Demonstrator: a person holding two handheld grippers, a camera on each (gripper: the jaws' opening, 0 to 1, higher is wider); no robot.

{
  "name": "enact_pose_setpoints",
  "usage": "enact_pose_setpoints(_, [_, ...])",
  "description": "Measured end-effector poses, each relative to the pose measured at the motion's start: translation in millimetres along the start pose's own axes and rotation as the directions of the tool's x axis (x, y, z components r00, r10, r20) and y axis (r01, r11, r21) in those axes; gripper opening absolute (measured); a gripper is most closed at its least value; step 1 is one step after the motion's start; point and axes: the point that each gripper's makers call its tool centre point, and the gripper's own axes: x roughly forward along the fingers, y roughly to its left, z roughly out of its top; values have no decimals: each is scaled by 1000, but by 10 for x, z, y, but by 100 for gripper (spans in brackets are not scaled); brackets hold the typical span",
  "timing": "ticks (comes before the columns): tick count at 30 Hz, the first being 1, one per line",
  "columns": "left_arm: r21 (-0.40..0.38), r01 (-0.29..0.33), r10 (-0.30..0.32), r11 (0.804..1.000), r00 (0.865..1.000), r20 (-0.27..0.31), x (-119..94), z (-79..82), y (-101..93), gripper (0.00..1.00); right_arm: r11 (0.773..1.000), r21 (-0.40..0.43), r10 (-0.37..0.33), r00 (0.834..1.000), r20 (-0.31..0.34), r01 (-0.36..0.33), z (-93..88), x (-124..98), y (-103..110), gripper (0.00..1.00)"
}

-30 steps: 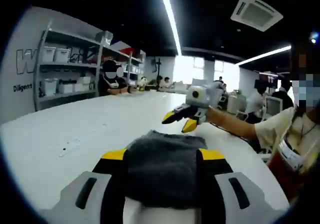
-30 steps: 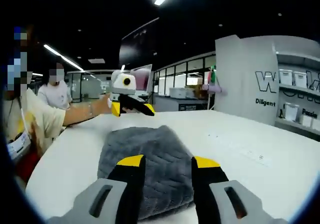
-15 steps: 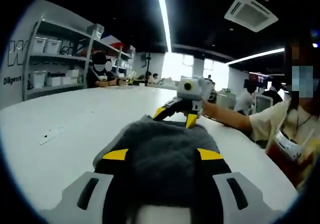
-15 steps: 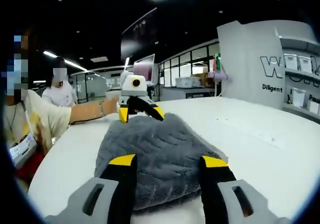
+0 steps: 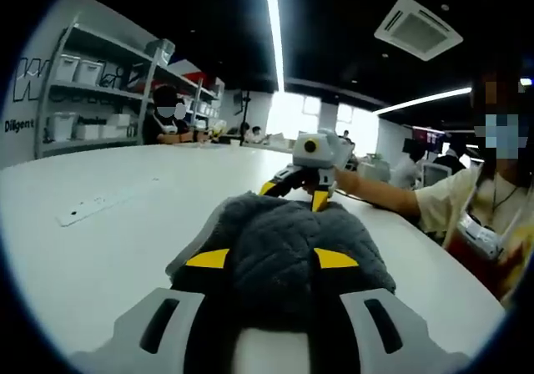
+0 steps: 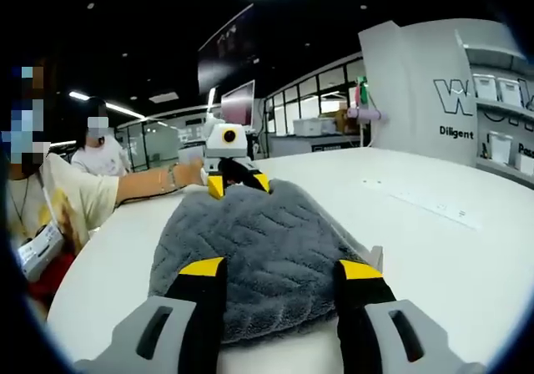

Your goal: Fold the towel on the table until its edges align and the towel forms a compact rectangular stack.

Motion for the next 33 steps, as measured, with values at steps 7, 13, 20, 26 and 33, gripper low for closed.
enact_pose_setpoints(7, [66, -32, 31, 997, 1000, 3, 2, 127, -63, 43, 1000, 9, -13, 999, 41, 13, 96, -83, -6, 67])
enact_pose_setpoints(13, [111, -45, 43, 993, 999, 18, -12, 213, -153, 55, 1000, -11, -27, 998, 62, 28, 200, -124, 45, 84])
enact_pose_setpoints(20, [136, -85, 79, 987, 996, 43, -147, 379, -273, 88, 1000, -26, -1, 998, 66, 3, 286, -171, 196, 97])
enact_pose_setpoints(26, [139, -87, 80, 986, 995, 60, -355, 407, -549, 97, 999, -39, -12, 996, 90, 15, 341, -335, 236, 99])
enact_pose_setpoints(33, [110, -163, 158, 980, 986, 57, -780, 346, -660, 99, 999, -47, -15, 993, 119, 21, 320, -637, 330, 99])
